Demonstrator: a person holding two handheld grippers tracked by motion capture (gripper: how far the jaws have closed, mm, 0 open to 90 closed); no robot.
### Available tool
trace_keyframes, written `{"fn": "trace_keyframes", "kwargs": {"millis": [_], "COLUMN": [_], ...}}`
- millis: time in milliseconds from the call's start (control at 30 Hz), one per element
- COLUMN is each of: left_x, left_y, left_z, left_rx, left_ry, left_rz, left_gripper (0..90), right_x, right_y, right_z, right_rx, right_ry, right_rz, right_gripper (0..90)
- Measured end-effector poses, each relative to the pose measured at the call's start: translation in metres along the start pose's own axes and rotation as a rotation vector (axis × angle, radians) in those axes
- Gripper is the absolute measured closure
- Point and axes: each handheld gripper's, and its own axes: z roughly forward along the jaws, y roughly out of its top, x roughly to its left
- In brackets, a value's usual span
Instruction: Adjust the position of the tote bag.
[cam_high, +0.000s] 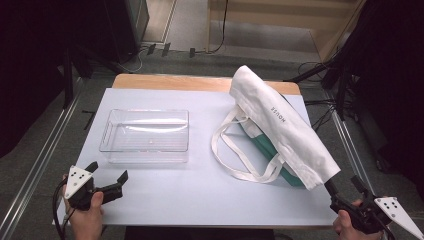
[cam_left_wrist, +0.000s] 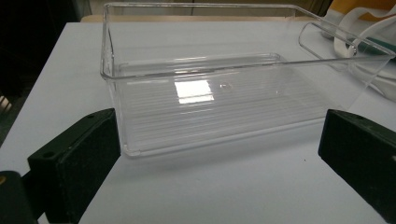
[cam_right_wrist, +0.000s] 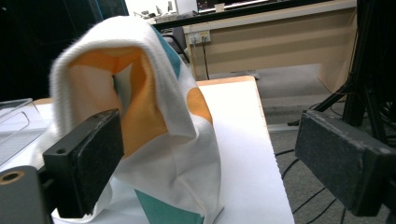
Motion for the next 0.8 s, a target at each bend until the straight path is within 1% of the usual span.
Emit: {"fn": "trace_keyframes", "kwargs": {"millis": [100,200,233,267,367,400,467,500,567,633,733,800], "left_x": [-0.002,-0.005,-0.005,-0.007,-0.008,-0.008,-0.008,-0.007,-0.006,-0.006,-0.009,-0.011], "left_y": [0.0,0.0,0.001,0.001,0.001,0.002,0.002,0.003,0.004,0.004,0.005,0.007], "left_z": [0.0,-0.001,-0.002,-0.002,-0.003,-0.004,-0.004,-0.006,-0.007,-0.007,-0.005,-0.004], "left_rx": [0.0,-0.002,-0.003,-0.005,0.001,0.003,0.001,-0.005,-0.005,-0.001,-0.005,-0.003], "left_ry": [-0.005,-0.015,-0.019,-0.024,-0.022,-0.02,-0.019,-0.021,-0.027,-0.03,-0.034,-0.04], "left_rz": [-0.014,-0.012,-0.014,-0.019,-0.016,-0.019,-0.023,-0.037,-0.053,-0.048,-0.048,-0.043], "left_gripper": [0.0,0.0,0.0,0.0,0.0,0.0,0.0,0.0,0.0,0.0,0.0,0.0], "right_x": [0.004,0.012,0.014,0.017,0.025,0.027,0.029,0.029,0.027,0.023,0.024,0.03], "right_y": [0.003,0.006,0.007,0.009,0.012,0.014,0.017,0.019,0.023,0.027,0.03,0.031], "right_z": [0.0,0.002,0.002,0.003,0.005,0.005,0.003,0.001,-0.004,-0.011,-0.017,-0.015], "right_rx": [-0.005,-0.007,-0.002,-0.005,0.0,0.002,-0.01,-0.017,-0.031,-0.05,-0.075,-0.062], "right_ry": [0.024,0.057,0.07,0.082,0.109,0.109,0.087,0.074,0.052,0.036,0.051,0.074], "right_rz": [0.004,-0.01,0.001,-0.001,0.006,0.004,-0.012,-0.014,-0.005,0.011,0.027,0.021], "right_gripper": [8.5,9.2,9.2,9.4,9.4,9.4,10.1,10.6,10.9,11.8,12.5,12.2]}}
